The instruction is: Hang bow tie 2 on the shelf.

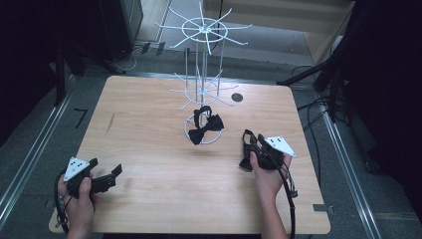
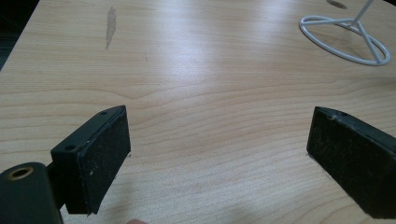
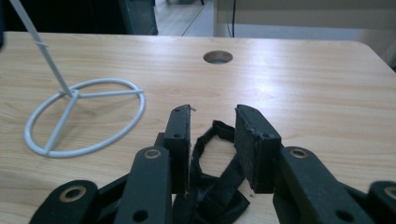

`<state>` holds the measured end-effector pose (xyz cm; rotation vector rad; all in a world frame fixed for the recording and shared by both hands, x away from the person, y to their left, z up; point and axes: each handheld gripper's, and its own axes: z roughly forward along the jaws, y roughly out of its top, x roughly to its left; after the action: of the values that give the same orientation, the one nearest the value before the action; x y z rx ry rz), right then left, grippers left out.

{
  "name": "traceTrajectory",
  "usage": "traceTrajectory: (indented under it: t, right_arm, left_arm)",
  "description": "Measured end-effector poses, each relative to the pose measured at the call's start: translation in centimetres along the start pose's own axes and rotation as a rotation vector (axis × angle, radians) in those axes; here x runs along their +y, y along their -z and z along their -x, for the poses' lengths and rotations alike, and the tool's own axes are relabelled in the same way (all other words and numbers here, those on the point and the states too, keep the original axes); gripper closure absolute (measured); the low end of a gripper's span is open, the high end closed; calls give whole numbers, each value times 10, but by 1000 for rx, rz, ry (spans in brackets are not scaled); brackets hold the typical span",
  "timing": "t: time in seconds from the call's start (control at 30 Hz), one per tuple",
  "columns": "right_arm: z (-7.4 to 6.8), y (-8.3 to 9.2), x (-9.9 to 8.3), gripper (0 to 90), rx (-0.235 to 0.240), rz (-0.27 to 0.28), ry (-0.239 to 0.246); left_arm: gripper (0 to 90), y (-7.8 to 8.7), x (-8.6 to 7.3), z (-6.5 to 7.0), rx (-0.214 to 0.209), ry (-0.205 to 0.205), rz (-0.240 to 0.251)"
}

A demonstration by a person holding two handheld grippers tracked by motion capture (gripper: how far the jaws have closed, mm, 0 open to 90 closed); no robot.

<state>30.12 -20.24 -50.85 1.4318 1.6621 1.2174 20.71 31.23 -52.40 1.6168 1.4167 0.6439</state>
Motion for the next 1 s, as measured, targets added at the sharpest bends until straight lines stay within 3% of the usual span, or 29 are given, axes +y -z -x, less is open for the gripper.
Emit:
traceTrajectory:
  t: [0.6,0.7,0.8,1.0]
  right_arm:
    - [15,-19,-20,673,-33,-89,-52]
    - [17,-23,-22,651,-35,-108,-63]
    - [20,-28,-24,567,-51,-132,-101]
    - [24,-32,-23,542,-50,-144,-133]
  left_arm:
    - [69,0,0,0,-1,2,1]
    - [69,0,0,0,-1,2,1]
    - [69,0,0,0,-1,2,1]
    - [69,0,0,0,0,1,1]
